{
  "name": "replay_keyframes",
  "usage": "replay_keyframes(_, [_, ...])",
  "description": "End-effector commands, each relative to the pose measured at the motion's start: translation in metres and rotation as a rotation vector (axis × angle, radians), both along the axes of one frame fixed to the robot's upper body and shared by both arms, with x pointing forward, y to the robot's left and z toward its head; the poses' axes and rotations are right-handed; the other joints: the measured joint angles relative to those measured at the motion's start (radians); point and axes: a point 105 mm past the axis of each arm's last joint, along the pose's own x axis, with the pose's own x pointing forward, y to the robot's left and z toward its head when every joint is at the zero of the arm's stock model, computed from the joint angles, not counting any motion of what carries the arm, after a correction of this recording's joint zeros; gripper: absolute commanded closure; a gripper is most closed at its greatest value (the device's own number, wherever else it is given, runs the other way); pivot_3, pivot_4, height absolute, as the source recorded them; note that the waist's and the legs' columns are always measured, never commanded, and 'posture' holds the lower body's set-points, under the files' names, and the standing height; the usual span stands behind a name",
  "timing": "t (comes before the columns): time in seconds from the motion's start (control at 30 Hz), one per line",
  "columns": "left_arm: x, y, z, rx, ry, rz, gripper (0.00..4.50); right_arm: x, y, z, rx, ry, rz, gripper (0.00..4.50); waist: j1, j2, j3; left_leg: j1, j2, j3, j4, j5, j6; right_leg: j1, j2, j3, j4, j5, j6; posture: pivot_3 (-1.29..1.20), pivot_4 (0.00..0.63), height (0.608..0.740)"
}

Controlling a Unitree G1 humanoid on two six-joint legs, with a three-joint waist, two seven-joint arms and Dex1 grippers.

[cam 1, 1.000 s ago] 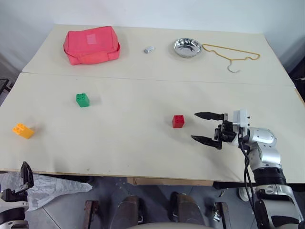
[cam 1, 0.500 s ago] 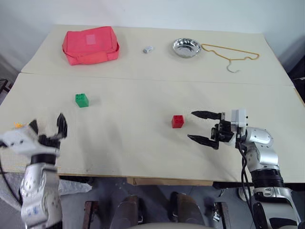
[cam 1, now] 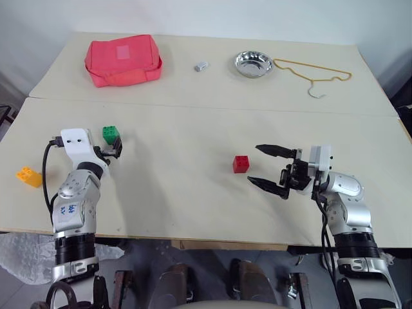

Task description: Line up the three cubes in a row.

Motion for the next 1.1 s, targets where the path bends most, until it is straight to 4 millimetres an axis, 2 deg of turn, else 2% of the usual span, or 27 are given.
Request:
replay_keyframes(0.03, [0.005, 0.0, 0.007, 0.01, -0.023, -0.022, 0.39, -0.006, 0.001, 0.004, -0.003, -0.027, -0.003, 0.0, -0.002, 0.0, 0.0, 0.0, 0.0, 0.0, 0.0, 0.0, 0.0, 0.0, 0.0, 0.0, 0.0, 0.0, 0.0, 0.0, 0.15, 0.74])
replay_keyframes(0.07, [0.005, -0.001, 0.007, 0.007, -0.021, -0.03, 0.57, -0.007, 0.002, 0.003, -0.006, -0.027, -0.003, 0.0, -0.002, 0.0, 0.0, 0.0, 0.0, 0.0, 0.0, 0.0, 0.0, 0.0, 0.0, 0.0, 0.0, 0.0, 0.0, 0.0, 0.15, 0.74])
replay_keyframes(0.27, [0.004, -0.001, 0.006, 0.028, -0.031, -0.03, 2.47, -0.007, 0.003, 0.002, -0.002, -0.027, -0.022, 0.0, -0.003, 0.0, 0.0, 0.0, 0.0, 0.0, 0.0, 0.0, 0.0, 0.0, 0.0, 0.0, 0.0, 0.0, 0.0, 0.0, 0.15, 0.74])
replay_keyframes(0.33, [0.002, -0.009, 0.01, 0.007, -0.068, -0.104, 3.02, -0.009, 0.0, 0.002, 0.005, -0.023, -0.022, 0.0, -0.003, 0.0, 0.0, 0.0, 0.0, 0.0, 0.0, 0.0, 0.0, 0.0, 0.0, 0.0, 0.0, 0.0, 0.0, 0.0, 0.15, 0.74])
replay_keyframes(0.4, [-0.003, -0.023, 0.022, -0.031, -0.144, -0.248, 3.03, -0.013, -0.003, 0.001, 0.014, 0.001, -0.015, 0.0, 0.001, 0.0, 0.0, 0.0, 0.0, 0.0, 0.0, 0.0, 0.0, 0.0, 0.0, 0.0, 0.0, 0.0, 0.0, 0.0, 0.15, 0.74])
replay_keyframes(0.47, [-0.017, -0.053, 0.039, -0.01, -0.216, -0.552, 3.03, -0.018, -0.012, 0.004, 0.022, 0.002, -0.036, 0.0, 0.002, 0.0, 0.0, 0.0, 0.0, 0.0, 0.0, 0.0, 0.0, 0.0, -0.001, 0.0, 0.0, 0.0, 0.0, 0.0, 0.15, 0.74])
replay_keyframes(0.53, [-0.038, -0.08, 0.046, 0.053, -0.231, -0.87, 3.03, -0.022, -0.021, 0.006, 0.03, -0.007, -0.065, 0.0, 0.002, 0.0, 0.0, -0.001, 0.0, 0.0, 0.0, 0.0, 0.0, 0.0, -0.001, 0.0, 0.0, 0.0, 0.0, 0.0, 0.15, 0.74])
replay_keyframes(0.6, [-0.05, -0.098, 0.038, 0.176, -0.163, -1.105, 3.03, -0.025, -0.032, 0.005, 0.02, -0.004, -0.107, 0.0, 0.001, 0.0, 0.0, -0.001, 0.0, 0.0, 0.0, 0.0, 0.0, 0.0, 0.0, 0.0, 0.0, 0.0, 0.0, 0.0, 0.15, 0.74])
replay_keyframes(0.67, [-0.053, -0.107, 0.024, 0.278, -0.067, -1.261, 3.03, -0.028, -0.04, 0.003, 0.005, -0.003, -0.144, 0.0, 0.001, 0.0, 0.0, 0.001, -0.001, 0.001, 0.0, 0.0, 0.0, 0.0, 0.0, 0.0, 0.0, 0.0, 0.0, 0.0, 0.15, 0.74])
replay_keyframes(0.77, [-0.045, -0.123, 0.007, 0.382, 0.011, -1.434, 3.03, -0.032, -0.044, 0.002, 0.007, -0.006, -0.182, 0.0, 0.0, 0.001, 0.0, 0.002, -0.001, 0.003, 0.0, 0.0, 0.0, 0.001, 0.001, 0.001, 0.0, 0.0, 0.0, 0.0, 0.15, 0.74])
replay_keyframes(0.83, [-0.036, -0.135, 0.004, 0.415, -0.002, -1.495, 3.03, -0.033, -0.043, 0.003, 0.013, -0.012, -0.195, 0.0, -0.002, 0.001, 0.0, 0.001, -0.001, 0.004, 0.0, 0.001, -0.001, 0.0, 0.002, 0.001, -0.001, 0.0, 0.001, 0.0, 0.15, 0.74])
replay_keyframes(0.97, [-0.026, -0.152, -0.009, 0.454, 0.012, -1.599, 3.03, -0.04, -0.039, 0.004, 0.015, -0.019, -0.209, 0.0, -0.001, 0.001, 0.0, -0.001, -0.001, 0.004, 0.0, 0.001, 0.0, -0.002, 0.002, 0.0, -0.001, 0.0, 0.001, 0.0, 0.15, 0.74])
replay_keyframes(1.1, [-0.019, -0.158, -0.013, 0.482, 0.029, -1.62, 3.03, -0.043, -0.041, 0.004, 0.006, -0.018, -0.223, 0.0, -0.005, 0.0, 0.0, -0.002, -0.002, 0.006, -0.001, 0.001, 0.0, -0.004, 0.003, 0.0, -0.001, 0.0, 0.001, 0.0, 0.15, 0.74])
